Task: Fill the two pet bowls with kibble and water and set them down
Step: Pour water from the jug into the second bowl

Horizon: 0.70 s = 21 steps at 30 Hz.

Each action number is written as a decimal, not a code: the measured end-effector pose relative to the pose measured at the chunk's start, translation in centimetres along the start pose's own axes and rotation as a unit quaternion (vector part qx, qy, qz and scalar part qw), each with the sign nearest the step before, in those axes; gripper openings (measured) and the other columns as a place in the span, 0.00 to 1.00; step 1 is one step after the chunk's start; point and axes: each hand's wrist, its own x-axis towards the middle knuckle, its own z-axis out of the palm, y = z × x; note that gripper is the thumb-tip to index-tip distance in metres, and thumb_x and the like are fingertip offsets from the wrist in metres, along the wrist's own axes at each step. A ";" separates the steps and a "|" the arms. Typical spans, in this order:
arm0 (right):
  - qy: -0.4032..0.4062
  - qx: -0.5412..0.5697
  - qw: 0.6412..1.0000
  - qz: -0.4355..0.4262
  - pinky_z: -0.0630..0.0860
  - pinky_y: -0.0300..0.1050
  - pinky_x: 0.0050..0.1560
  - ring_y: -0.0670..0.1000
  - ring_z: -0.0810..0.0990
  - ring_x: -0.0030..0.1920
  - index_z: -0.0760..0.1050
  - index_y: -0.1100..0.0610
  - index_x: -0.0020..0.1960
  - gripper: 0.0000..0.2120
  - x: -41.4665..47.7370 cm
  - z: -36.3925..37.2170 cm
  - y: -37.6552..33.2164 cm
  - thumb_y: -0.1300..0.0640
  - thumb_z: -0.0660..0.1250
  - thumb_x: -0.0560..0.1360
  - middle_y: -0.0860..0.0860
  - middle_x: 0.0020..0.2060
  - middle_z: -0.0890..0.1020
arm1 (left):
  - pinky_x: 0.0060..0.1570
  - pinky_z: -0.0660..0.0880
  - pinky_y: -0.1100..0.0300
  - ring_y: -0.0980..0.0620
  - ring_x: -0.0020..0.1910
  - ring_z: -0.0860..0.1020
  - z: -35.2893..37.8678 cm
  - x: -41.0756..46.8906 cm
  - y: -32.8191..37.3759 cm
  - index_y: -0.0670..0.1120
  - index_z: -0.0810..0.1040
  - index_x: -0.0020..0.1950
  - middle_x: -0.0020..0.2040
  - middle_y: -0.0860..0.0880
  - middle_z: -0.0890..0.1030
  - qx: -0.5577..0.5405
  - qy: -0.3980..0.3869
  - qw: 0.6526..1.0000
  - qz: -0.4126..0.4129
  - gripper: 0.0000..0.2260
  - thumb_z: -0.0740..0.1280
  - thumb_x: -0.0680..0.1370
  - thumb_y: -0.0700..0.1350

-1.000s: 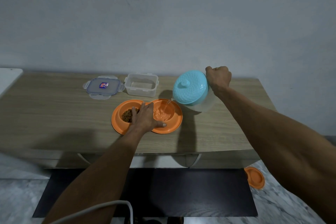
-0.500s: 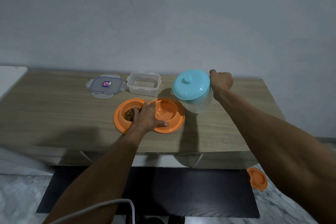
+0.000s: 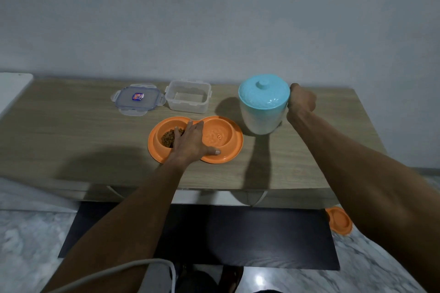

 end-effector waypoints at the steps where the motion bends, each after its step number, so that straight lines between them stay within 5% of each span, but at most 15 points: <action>1: 0.000 0.005 1.000 0.003 0.71 0.46 0.38 0.53 0.74 0.36 0.74 0.60 0.37 0.06 0.2 0.0 0.1 0.56 0.65 0.68 0.53 0.38 0.78 | 0.75 0.41 0.38 0.45 0.80 0.49 0.1 0.0 -0.1 0.46 0.53 0.80 0.80 0.44 0.58 -0.002 0.002 1.000 0.001 0.50 0.74 0.67 0.63; 6: 0.008 0.039 0.999 0.025 0.70 0.44 0.32 0.53 0.73 0.35 0.76 0.61 0.44 0.08 1.3 0.1 0.9 0.57 0.66 0.68 0.53 0.39 0.78 | 0.74 0.41 0.37 0.46 0.80 0.49 0.2 0.1 -0.2 0.46 0.54 0.80 0.79 0.44 0.59 -0.012 0.004 1.000 0.004 0.50 0.75 0.67 0.63; 15: 0.007 0.056 0.998 0.029 0.62 0.33 0.17 0.50 0.73 0.32 0.75 0.59 0.39 0.05 2.4 0.0 1.6 0.58 0.65 0.70 0.52 0.37 0.78 | 0.75 0.41 0.37 0.46 0.80 0.48 0.4 0.0 -0.4 0.48 0.54 0.80 0.80 0.45 0.57 -0.022 0.005 1.000 0.008 0.49 0.74 0.67 0.63; 21: 0.005 0.060 0.998 0.028 0.67 0.40 0.25 0.51 0.74 0.34 0.75 0.59 0.43 0.07 2.7 0.0 2.0 0.56 0.66 0.68 0.52 0.38 0.78 | 0.74 0.40 0.37 0.46 0.80 0.48 0.6 0.2 -0.7 0.49 0.55 0.79 0.79 0.45 0.59 -0.024 0.005 1.000 0.012 0.48 0.74 0.67 0.64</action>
